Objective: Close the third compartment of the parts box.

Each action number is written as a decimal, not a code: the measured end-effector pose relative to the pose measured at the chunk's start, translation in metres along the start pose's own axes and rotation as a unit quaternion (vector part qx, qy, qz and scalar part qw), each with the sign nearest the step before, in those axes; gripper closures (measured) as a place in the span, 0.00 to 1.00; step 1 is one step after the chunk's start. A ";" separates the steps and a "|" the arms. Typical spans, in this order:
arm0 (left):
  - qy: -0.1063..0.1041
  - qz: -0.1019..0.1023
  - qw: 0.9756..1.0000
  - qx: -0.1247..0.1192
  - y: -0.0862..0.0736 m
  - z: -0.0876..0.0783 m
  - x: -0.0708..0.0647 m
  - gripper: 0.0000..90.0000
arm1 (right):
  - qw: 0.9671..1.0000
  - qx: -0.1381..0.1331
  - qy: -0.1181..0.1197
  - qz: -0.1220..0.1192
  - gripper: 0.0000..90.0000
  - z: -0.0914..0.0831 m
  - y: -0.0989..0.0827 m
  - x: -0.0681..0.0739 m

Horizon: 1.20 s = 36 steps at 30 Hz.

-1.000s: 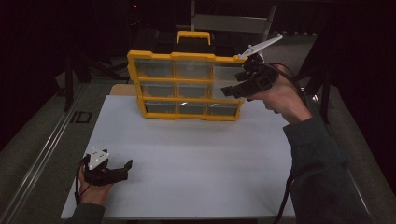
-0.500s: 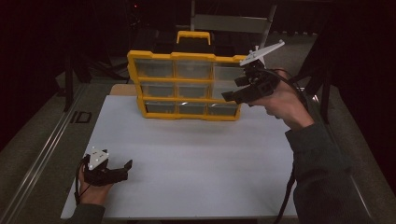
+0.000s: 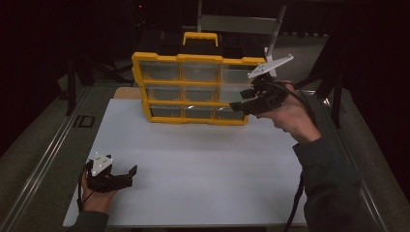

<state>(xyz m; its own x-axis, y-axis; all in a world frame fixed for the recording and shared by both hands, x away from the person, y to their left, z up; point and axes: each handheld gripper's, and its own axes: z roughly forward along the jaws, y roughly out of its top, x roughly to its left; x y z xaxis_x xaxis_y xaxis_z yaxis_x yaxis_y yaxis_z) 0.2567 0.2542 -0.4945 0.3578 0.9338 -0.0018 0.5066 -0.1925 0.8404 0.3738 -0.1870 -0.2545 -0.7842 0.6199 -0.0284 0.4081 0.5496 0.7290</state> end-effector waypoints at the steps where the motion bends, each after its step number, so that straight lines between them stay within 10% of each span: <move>1: 0.000 0.000 1.000 0.000 0.000 0.000 0.000 0.00 | 1.000 -0.003 0.000 0.003 0.49 0.000 -0.001 0.000; 21: 0.001 0.000 1.000 0.000 0.000 0.000 0.000 0.00 | 0.998 -0.037 -0.045 0.030 0.99 0.010 -0.023 -0.010; 36: 0.001 0.001 1.000 0.000 0.000 0.000 0.000 0.00 | 0.995 -0.042 -0.084 0.041 1.00 0.021 -0.026 -0.016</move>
<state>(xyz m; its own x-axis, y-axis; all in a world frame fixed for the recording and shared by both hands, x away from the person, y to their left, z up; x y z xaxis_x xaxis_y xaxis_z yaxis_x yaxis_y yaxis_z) 0.2566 0.2539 -0.4946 0.3573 0.9340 0.0000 0.5058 -0.1935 0.8407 0.3860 -0.1996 -0.2872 -0.6577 0.7496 -0.0743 0.4216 0.4481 0.7884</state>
